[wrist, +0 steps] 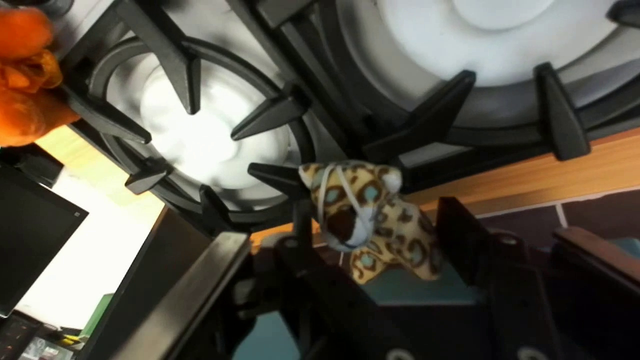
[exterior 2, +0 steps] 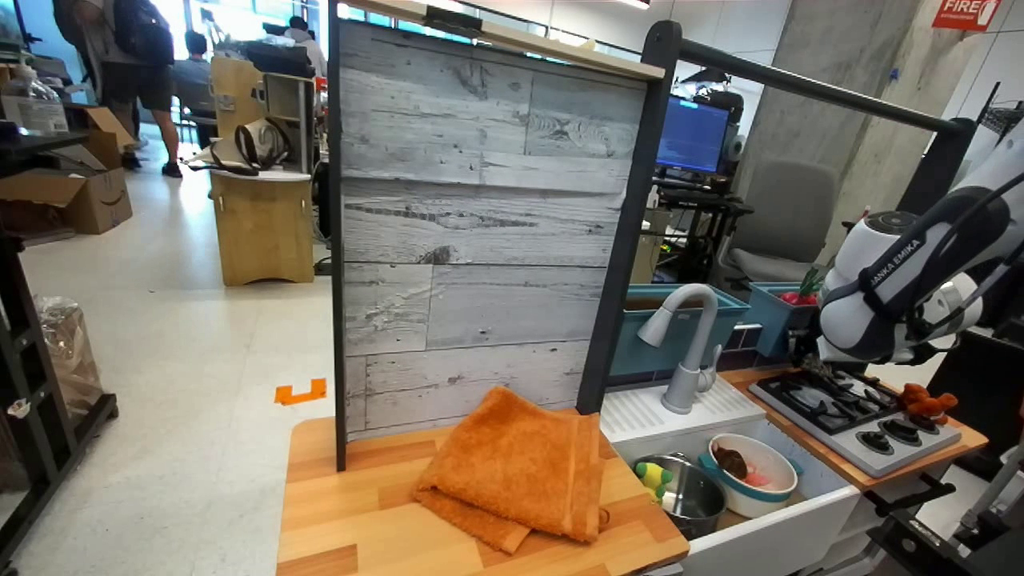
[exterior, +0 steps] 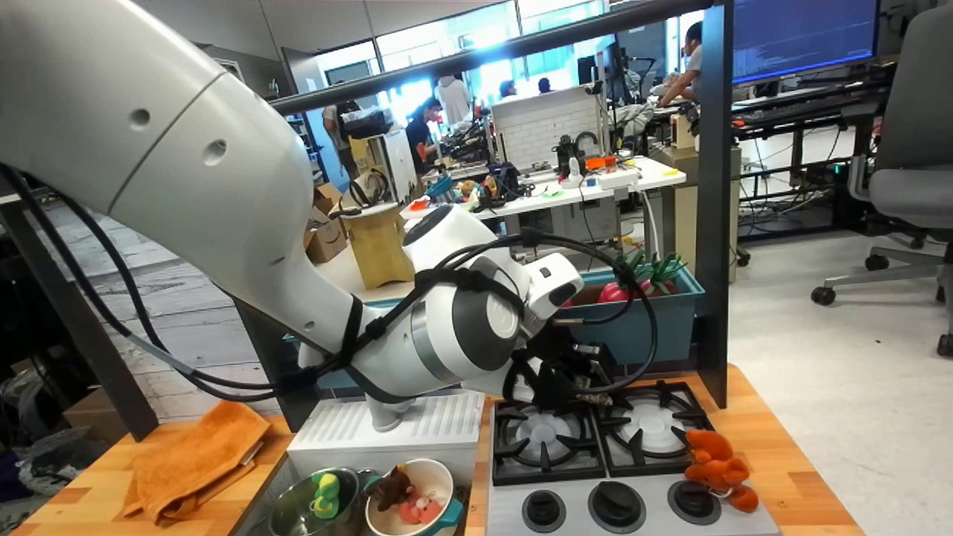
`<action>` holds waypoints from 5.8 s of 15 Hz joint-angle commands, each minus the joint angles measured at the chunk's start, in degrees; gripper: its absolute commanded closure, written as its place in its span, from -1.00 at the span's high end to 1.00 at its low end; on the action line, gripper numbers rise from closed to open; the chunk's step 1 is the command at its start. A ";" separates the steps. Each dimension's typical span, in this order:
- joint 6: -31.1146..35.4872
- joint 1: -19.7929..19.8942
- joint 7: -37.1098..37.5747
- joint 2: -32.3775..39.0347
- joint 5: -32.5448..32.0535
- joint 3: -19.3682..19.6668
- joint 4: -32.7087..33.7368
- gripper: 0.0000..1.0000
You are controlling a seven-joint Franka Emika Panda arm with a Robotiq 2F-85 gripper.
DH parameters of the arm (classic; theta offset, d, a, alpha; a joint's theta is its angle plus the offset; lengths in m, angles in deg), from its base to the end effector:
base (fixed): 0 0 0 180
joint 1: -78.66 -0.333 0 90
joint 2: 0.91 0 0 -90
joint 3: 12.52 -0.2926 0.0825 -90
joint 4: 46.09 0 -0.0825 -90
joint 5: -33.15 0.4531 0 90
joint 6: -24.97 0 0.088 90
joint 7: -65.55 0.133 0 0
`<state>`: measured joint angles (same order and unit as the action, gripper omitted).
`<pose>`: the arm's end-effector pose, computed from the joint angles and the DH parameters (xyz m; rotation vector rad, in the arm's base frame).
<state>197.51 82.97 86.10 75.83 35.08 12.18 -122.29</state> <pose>0.6757 -0.3151 -0.0853 2.6357 -0.6636 0.5576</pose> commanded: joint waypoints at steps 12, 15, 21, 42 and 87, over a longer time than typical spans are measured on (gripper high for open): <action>4.57 1.38 -14.78 -16.85 -2.03 -12.37 -20.53 -0.91; 5.55 4.24 -21.99 -22.05 -3.17 -19.68 -29.18 -0.91; 14.29 10.49 -32.92 -27.51 -9.29 -31.97 -48.20 -0.91; 26.75 -2.45 -26.05 -24.61 -11.70 -30.16 -48.04 -0.63; -25.42 11.18 18.34 -3.91 5.48 -1.18 5.40 -0.80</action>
<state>174.16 95.57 106.06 76.03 40.53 12.22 -113.84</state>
